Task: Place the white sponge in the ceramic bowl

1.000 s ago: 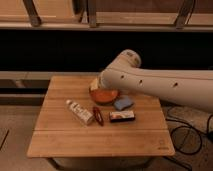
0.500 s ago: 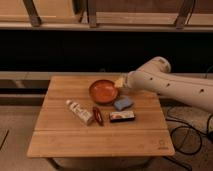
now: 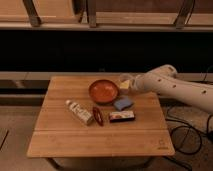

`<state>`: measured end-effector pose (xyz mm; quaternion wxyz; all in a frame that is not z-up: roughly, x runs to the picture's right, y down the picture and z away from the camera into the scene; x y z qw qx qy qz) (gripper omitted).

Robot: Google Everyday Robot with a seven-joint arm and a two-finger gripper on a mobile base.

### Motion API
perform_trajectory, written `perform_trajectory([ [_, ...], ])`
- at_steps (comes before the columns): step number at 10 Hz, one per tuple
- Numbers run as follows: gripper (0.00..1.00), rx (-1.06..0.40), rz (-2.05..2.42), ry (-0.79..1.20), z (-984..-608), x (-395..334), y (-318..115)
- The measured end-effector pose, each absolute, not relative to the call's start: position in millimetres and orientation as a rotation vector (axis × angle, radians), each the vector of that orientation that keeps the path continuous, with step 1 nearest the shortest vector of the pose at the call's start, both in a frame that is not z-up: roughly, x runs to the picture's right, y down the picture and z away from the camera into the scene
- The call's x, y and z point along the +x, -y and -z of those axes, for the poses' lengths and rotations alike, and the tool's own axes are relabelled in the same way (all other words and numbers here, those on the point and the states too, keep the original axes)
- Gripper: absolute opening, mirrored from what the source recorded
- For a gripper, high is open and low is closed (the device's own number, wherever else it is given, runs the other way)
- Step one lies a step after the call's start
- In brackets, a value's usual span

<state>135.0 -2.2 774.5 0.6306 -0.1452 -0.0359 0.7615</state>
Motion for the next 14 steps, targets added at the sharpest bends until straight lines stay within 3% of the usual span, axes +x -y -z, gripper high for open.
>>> perform_trajectory([
  [4, 0.65, -0.334, -1.753, 0.076, -776, 136, 0],
  [7, 0.65, -0.338, -1.799, -0.007, -805, 159, -29],
  [14, 0.65, -0.495, -1.839, -0.098, -878, 135, -85],
])
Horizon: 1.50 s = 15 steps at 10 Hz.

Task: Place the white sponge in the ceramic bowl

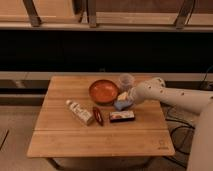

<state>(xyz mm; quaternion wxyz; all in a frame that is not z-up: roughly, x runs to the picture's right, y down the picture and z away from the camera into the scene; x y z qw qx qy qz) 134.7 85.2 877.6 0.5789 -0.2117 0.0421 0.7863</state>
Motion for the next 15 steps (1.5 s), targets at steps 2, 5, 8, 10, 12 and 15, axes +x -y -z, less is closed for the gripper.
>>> perform_trajectory([
  [2, 0.65, -0.523, -1.854, -0.148, -893, 144, -101],
  [5, 0.65, -0.532, -1.873, -0.184, -911, 156, -104],
  [8, 0.65, -0.541, -1.875, -0.177, -928, 158, -96],
  [10, 0.65, -0.546, -1.87, -0.166, -935, 156, -89],
  [12, 0.65, -0.56, -1.876, -0.153, -941, 153, -84],
  [15, 0.54, -0.588, -1.869, -0.134, -944, 148, -85],
])
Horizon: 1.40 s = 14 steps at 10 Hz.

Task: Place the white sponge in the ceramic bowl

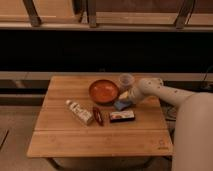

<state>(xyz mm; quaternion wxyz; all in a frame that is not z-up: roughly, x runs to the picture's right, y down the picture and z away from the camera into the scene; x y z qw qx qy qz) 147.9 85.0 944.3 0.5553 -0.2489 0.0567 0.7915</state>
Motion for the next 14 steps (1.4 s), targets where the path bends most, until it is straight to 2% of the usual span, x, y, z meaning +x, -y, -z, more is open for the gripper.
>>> perform_trajectory([
  [5, 0.05, -0.615, -1.863, -0.122, -945, 149, -91],
  [6, 0.0, -0.616, -1.865, -0.117, -945, 149, -90],
  [8, 0.0, -0.615, -1.863, -0.108, -943, 148, -86],
  [10, 0.0, -0.569, -1.851, -0.069, -927, 151, -62],
  [14, 0.0, -0.443, -1.773, -0.015, -868, 149, -7],
])
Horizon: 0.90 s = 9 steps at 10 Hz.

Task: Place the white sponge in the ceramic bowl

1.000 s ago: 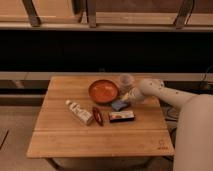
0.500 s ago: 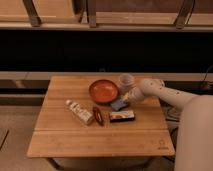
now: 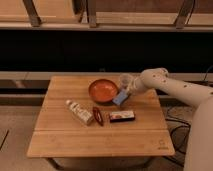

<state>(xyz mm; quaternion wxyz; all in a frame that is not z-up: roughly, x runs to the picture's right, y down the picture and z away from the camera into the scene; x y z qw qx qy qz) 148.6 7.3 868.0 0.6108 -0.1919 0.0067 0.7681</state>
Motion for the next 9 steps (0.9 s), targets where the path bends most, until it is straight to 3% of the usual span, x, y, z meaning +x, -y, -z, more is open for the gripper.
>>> perform_trajectory([
  [2, 0.0, -0.412, -1.716, 0.021, -838, 127, 17],
  [5, 0.0, -0.38, -1.627, 0.075, -827, 98, 48],
  [9, 0.0, -0.346, -1.496, 0.072, -887, 91, 59],
])
